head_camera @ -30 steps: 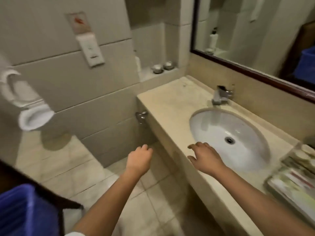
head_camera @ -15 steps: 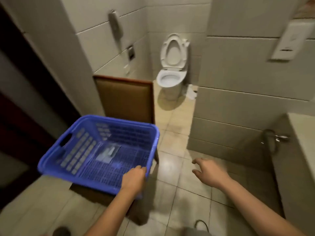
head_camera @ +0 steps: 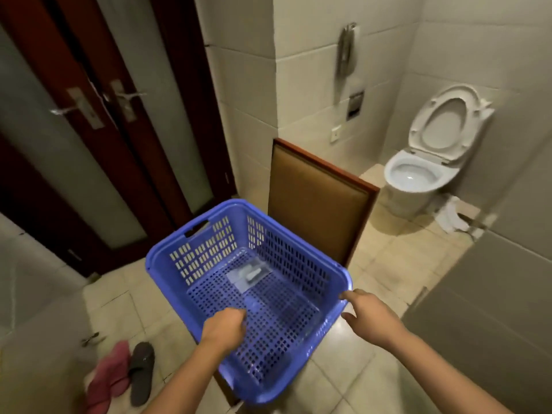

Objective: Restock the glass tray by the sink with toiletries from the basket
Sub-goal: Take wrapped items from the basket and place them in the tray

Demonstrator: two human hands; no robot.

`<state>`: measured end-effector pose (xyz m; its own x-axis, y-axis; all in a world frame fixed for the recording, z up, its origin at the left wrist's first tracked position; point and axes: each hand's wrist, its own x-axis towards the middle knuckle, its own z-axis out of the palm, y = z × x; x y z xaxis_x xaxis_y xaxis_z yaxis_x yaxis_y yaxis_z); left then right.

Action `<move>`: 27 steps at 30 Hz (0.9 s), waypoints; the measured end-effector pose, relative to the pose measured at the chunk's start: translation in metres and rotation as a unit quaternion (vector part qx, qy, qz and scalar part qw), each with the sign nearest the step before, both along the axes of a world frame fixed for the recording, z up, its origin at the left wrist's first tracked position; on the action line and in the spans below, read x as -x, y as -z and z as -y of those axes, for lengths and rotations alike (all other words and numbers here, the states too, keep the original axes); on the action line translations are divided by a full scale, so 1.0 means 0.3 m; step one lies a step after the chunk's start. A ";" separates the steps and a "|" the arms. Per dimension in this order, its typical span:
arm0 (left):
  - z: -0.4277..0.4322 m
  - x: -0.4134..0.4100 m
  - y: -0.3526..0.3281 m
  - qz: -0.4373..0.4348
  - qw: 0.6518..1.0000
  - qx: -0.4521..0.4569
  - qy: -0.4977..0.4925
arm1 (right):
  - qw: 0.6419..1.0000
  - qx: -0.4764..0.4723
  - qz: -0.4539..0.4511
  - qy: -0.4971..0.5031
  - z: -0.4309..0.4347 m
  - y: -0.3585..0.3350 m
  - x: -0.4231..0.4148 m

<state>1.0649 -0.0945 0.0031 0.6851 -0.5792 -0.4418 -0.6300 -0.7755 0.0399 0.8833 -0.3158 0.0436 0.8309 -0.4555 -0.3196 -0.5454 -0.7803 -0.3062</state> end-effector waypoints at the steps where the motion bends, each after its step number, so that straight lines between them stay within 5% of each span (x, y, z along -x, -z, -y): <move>1: 0.036 -0.031 -0.014 0.012 1.000 0.011 -0.004 | 1.000 0.008 0.004 -0.011 0.054 -0.018 -0.041; 13: 0.175 -0.302 -0.069 0.059 0.992 0.070 -0.082 | 0.996 0.000 0.041 -0.085 0.321 -0.119 -0.447; 27: 0.170 -0.587 0.102 -0.012 0.991 0.050 -0.121 | 0.991 -0.047 -0.060 -0.106 0.308 0.032 -0.776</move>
